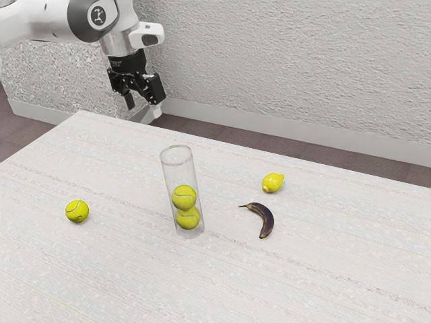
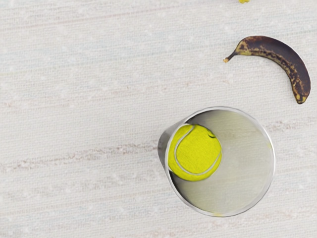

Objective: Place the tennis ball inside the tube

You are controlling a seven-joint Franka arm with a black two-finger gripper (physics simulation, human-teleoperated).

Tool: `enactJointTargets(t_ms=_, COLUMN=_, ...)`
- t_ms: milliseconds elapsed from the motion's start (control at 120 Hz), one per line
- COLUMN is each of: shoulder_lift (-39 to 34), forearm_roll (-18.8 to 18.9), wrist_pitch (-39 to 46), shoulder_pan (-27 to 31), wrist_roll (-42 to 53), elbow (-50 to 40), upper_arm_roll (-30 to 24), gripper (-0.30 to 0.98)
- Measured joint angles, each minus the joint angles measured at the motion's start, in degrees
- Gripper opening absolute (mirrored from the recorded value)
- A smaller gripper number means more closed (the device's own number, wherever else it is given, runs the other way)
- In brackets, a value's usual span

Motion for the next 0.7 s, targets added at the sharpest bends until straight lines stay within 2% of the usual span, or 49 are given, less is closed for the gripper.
enactJointTargets(t_ms=158, shoulder_lift=-0.86, forearm_roll=0.07, wrist_pitch=-0.35, shoulder_pan=0.50, wrist_roll=0.22, elbow=-2.34, upper_arm_roll=0.15, gripper=0.67)
enactJointTargets(t_ms=292, shoulder_lift=-0.99, forearm_roll=0.37, wrist_pitch=-0.37, shoulder_pan=6.31, wrist_roll=0.08, elbow=-8.23, upper_arm_roll=2.60, gripper=0.67)
enactJointTargets(t_ms=417, shoulder_lift=1.21, forearm_roll=0.14, wrist_pitch=3.95, shoulder_pan=12.94, wrist_roll=-0.12, elbow=-16.17, upper_arm_roll=3.36, gripper=0.67)
enactJointTargets(t_ms=700, shoulder_lift=7.22, forearm_roll=-0.31, wrist_pitch=13.46, shoulder_pan=17.56, wrist_roll=-0.23, elbow=-24.35, upper_arm_roll=4.98, gripper=0.67)
